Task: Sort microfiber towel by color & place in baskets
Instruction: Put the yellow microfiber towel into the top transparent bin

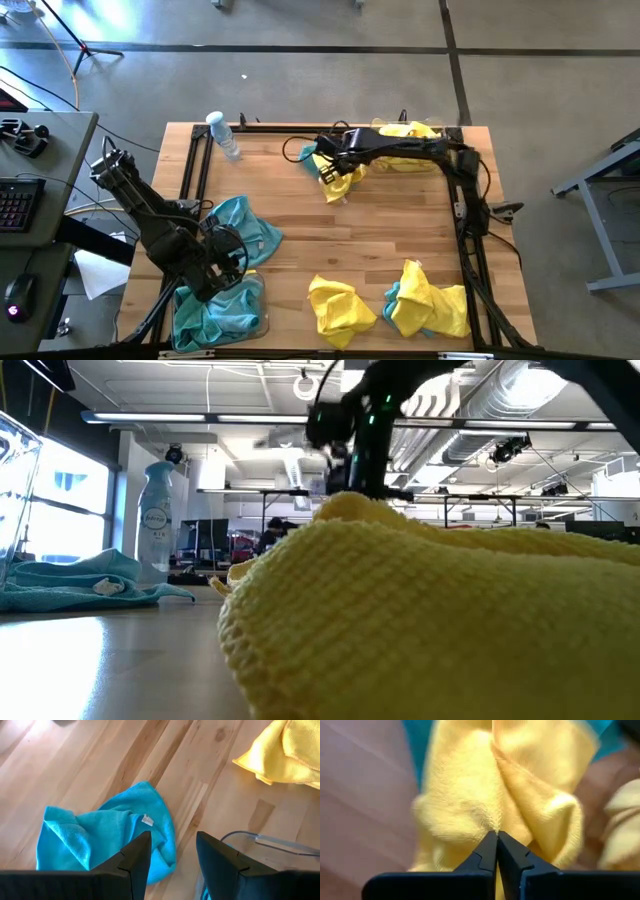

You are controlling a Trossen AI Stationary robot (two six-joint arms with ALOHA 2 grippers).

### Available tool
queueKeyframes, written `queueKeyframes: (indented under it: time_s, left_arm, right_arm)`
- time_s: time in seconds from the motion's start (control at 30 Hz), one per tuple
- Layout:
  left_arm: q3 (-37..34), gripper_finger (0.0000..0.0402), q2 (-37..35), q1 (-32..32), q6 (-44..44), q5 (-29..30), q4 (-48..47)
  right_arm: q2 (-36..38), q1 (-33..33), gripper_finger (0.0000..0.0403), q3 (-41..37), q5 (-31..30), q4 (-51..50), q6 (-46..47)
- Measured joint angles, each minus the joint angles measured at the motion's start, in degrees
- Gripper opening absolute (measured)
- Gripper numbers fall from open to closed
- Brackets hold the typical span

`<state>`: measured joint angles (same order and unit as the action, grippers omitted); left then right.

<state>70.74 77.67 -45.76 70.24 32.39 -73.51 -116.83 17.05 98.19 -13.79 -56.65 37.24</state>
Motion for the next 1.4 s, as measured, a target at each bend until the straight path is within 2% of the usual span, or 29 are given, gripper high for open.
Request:
queueKeyframes:
  time_s: [0.37, 0.5, 0.77, 0.93, 1.07, 1.2, 1.4]
  left_arm:
    - [0.0, 0.0147, 0.0, 1.6, -2.2, 1.8, 0.5]
    - [-0.1, 0.0147, 0.0, 3.2, -3.7, 1.6, 0.9]
    - [-0.1, 0.0147, 0.0, 8.0, -8.5, 1.2, 3.8]
    - [-0.1, 0.0147, 0.0, 12.0, -9.0, 1.2, 4.9]
    - [-0.1, 0.0147, 0.0, 16.1, -10.9, 1.2, 6.7]
    - [-0.1, 0.0147, 0.0, 20.7, -13.9, 1.2, 10.6]
    - [-0.1, 0.0147, 0.0, 25.1, -14.5, 1.0, 15.1]
  right_arm:
    - [23.0, -5.9, 0.0001, 0.0, -14.2, -2.6, 1.2]
    - [30.6, -7.1, 0.0001, 0.0, -21.3, -3.8, 1.3]
    - [41.7, -2.9, 0.0000, 0.0, -31.8, -8.4, -2.9]
    - [44.2, 2.4, 0.0000, 0.0, -29.6, -8.0, -9.6]
    - [43.6, 6.6, 0.0000, -1.0, -22.8, -4.3, -16.0]
    - [42.8, 11.5, 0.0000, -5.7, -14.3, 1.9, -21.6]
    - [45.1, 19.8, 0.0000, -11.9, -14.1, -2.0, -24.2]
